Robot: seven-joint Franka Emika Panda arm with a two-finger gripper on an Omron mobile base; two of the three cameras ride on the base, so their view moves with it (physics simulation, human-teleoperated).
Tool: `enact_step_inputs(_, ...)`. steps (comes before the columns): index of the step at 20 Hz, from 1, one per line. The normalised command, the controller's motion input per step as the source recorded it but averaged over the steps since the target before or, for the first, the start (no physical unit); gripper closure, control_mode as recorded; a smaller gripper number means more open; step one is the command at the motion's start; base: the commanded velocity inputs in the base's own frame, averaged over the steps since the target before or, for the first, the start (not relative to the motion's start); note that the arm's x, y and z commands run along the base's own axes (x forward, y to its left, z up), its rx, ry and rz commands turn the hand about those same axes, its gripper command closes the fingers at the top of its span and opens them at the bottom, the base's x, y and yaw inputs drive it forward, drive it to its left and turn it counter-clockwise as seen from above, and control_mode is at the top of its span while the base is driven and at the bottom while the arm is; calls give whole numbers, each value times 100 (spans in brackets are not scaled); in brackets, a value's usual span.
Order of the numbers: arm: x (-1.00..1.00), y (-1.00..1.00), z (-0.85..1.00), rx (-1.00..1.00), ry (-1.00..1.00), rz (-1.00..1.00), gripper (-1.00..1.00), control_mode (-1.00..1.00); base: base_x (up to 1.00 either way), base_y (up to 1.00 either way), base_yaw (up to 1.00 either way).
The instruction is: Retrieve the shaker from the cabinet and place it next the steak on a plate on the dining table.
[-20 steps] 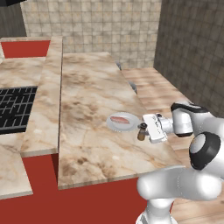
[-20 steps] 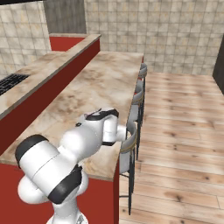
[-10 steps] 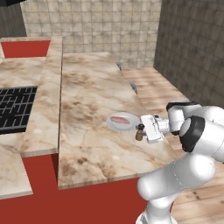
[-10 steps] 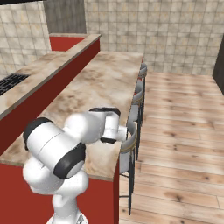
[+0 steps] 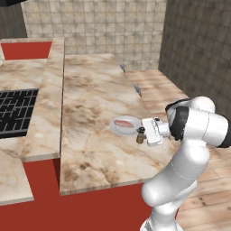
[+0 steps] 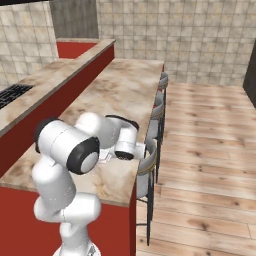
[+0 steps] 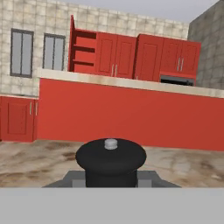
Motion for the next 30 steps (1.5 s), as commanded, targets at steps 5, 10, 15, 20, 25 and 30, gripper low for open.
enact_step_inputs(5,40,0,-21,0,0,0,100,-100,0,0,0)
enact_step_inputs(10,40,0,-23,0,0,1,100,-100,0,0,0)
enact_step_inputs(15,43,0,-26,1,0,1,100,-100,0,0,0)
enact_step_inputs(20,44,1,-29,1,0,2,100,-100,0,0,0)
enact_step_inputs(25,36,1,-32,0,0,0,100,-100,0,0,0)
enact_step_inputs(30,25,1,-24,0,0,0,100,-100,0,0,0)
